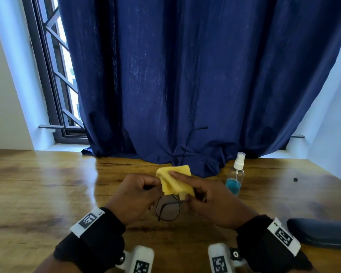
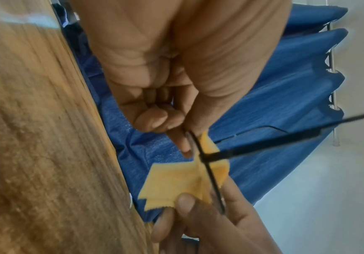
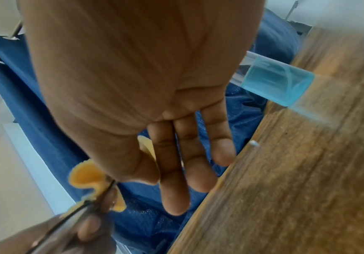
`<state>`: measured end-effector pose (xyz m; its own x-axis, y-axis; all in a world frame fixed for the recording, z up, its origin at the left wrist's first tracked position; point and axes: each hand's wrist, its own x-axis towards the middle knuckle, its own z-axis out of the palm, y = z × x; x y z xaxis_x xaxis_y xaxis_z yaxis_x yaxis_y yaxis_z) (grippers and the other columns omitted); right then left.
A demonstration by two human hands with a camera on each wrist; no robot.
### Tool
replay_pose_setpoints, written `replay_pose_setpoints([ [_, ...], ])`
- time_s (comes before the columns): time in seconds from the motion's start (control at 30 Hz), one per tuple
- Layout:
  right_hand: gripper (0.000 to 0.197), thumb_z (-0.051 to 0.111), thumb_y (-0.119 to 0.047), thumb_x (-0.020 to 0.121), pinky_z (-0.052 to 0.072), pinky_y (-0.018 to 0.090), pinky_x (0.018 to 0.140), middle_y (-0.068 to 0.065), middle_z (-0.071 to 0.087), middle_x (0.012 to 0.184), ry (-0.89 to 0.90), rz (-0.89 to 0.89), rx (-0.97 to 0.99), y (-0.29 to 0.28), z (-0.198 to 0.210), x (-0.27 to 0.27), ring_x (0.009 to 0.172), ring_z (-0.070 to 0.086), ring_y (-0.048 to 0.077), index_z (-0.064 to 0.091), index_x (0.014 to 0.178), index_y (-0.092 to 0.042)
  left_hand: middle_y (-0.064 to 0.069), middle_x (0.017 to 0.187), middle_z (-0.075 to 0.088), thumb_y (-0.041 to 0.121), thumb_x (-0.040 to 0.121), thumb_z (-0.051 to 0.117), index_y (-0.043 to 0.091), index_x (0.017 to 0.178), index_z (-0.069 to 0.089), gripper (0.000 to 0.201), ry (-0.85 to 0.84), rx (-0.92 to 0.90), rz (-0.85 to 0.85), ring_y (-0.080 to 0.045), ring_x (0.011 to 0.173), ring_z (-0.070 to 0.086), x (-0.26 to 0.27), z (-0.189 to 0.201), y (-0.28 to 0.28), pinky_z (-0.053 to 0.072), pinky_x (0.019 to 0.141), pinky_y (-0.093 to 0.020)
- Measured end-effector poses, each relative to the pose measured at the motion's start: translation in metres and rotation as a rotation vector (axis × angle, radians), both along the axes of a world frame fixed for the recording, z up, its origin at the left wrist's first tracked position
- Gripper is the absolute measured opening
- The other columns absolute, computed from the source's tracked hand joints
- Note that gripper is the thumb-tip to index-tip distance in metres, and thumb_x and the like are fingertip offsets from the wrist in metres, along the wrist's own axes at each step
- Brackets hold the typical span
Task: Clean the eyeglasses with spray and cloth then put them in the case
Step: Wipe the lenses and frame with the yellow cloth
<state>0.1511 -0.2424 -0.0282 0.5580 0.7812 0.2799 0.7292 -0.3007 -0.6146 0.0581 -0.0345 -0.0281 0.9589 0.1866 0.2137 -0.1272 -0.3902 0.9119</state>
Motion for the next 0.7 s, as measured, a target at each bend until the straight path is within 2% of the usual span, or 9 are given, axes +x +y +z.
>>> replay_pose_setpoints([
  [0.1, 0.083, 0.061, -0.025, 0.099, 0.058, 0.041, 0.091, 0.006, 0.074, 0.107, -0.019, -0.041, -0.003, 0.0009, -0.0019, 0.0033, 0.097, 0.071, 0.020, 0.009, 0.148, -0.068, -0.001, 0.059, 0.057, 0.010, 0.090, 0.069, 0.010, 0.076, 0.079, 0.017, -0.029, 0.030, 0.032, -0.009, 0.054, 0.046, -0.0015, 0.0019, -0.0020, 0.040, 0.053, -0.021],
  [0.17, 0.081, 0.059, -0.021, 0.099, 0.058, 0.041, 0.085, 0.006, 0.074, 0.097, -0.021, -0.048, -0.002, -0.0001, -0.0020, 0.0037, 0.088, 0.071, 0.021, 0.014, 0.146, -0.069, -0.001, 0.060, 0.057, 0.010, 0.089, 0.071, 0.007, 0.076, 0.078, 0.015, -0.039, 0.015, 0.051, -0.007, 0.055, 0.046, -0.0020, 0.0029, -0.0030, 0.040, 0.053, -0.020],
  [0.23, 0.075, 0.058, -0.017, 0.099, 0.060, 0.038, 0.080, 0.001, 0.074, 0.089, 0.010, -0.010, 0.000, -0.0002, -0.0002, 0.0000, 0.080, 0.069, 0.020, 0.028, 0.143, -0.069, -0.001, 0.060, 0.059, 0.009, 0.090, 0.069, 0.007, 0.074, 0.077, 0.018, -0.034, -0.004, 0.082, -0.007, 0.055, 0.048, -0.0014, 0.0028, -0.0008, 0.042, 0.053, -0.021],
  [0.3, 0.070, 0.058, -0.014, 0.099, 0.060, 0.030, 0.078, -0.006, 0.075, 0.088, 0.032, 0.029, 0.005, 0.0005, 0.0018, -0.0040, 0.079, 0.070, 0.014, 0.036, 0.140, -0.067, 0.003, 0.057, 0.058, 0.009, 0.092, 0.066, 0.012, 0.068, 0.074, 0.026, -0.034, 0.020, 0.100, -0.004, 0.052, 0.049, -0.0017, 0.0035, 0.0009, 0.043, 0.051, -0.018],
  [0.37, 0.070, 0.058, -0.014, 0.099, 0.059, 0.023, 0.075, -0.008, 0.074, 0.085, 0.022, 0.011, 0.018, -0.0006, 0.0027, -0.0039, 0.075, 0.069, 0.008, 0.038, 0.139, -0.067, 0.003, 0.056, 0.057, 0.010, 0.093, 0.065, 0.013, 0.069, 0.074, 0.026, -0.036, 0.034, 0.092, -0.003, 0.051, 0.049, -0.0027, 0.0048, 0.0000, 0.044, 0.051, -0.018],
  [0.43, 0.071, 0.056, -0.016, 0.099, 0.058, 0.027, 0.071, -0.001, 0.074, 0.084, -0.003, -0.050, 0.027, -0.0034, 0.0022, -0.0002, 0.071, 0.067, 0.012, 0.035, 0.140, -0.069, 0.005, 0.054, 0.058, 0.012, 0.092, 0.066, 0.021, 0.068, 0.077, 0.028, -0.034, 0.022, 0.082, -0.005, 0.050, 0.048, -0.0037, 0.0051, 0.0000, 0.043, 0.051, -0.019],
  [0.53, 0.075, 0.057, -0.020, 0.098, 0.059, 0.042, 0.080, 0.008, 0.073, 0.091, -0.018, -0.069, -0.004, -0.0042, 0.0020, 0.0012, 0.080, 0.069, 0.024, 0.026, 0.141, -0.072, 0.005, 0.053, 0.058, 0.010, 0.092, 0.067, 0.026, 0.062, 0.076, 0.035, -0.023, 0.015, 0.082, -0.007, 0.050, 0.048, -0.0046, 0.0058, -0.0014, 0.042, 0.051, -0.019],
  [0.63, 0.077, 0.062, -0.019, 0.097, 0.058, 0.047, 0.089, 0.010, 0.073, 0.113, -0.028, 0.006, -0.016, 0.0009, 0.0018, -0.0019, 0.095, 0.071, 0.027, 0.027, 0.142, -0.071, 0.003, 0.055, 0.055, 0.008, 0.092, 0.066, 0.014, 0.065, 0.074, 0.028, -0.028, 0.041, 0.056, -0.009, 0.052, 0.046, -0.0057, 0.0070, -0.0048, 0.041, 0.053, -0.023],
  [0.7, 0.081, 0.062, -0.020, 0.097, 0.058, 0.047, 0.090, 0.009, 0.073, 0.110, -0.043, -0.036, -0.013, -0.0002, 0.0006, 0.0011, 0.097, 0.071, 0.025, 0.021, 0.144, -0.070, -0.003, 0.057, 0.058, 0.008, 0.092, 0.066, 0.004, 0.074, 0.074, 0.020, -0.042, 0.044, 0.063, -0.009, 0.053, 0.047, -0.0047, 0.0069, -0.0029, 0.042, 0.054, -0.025],
])
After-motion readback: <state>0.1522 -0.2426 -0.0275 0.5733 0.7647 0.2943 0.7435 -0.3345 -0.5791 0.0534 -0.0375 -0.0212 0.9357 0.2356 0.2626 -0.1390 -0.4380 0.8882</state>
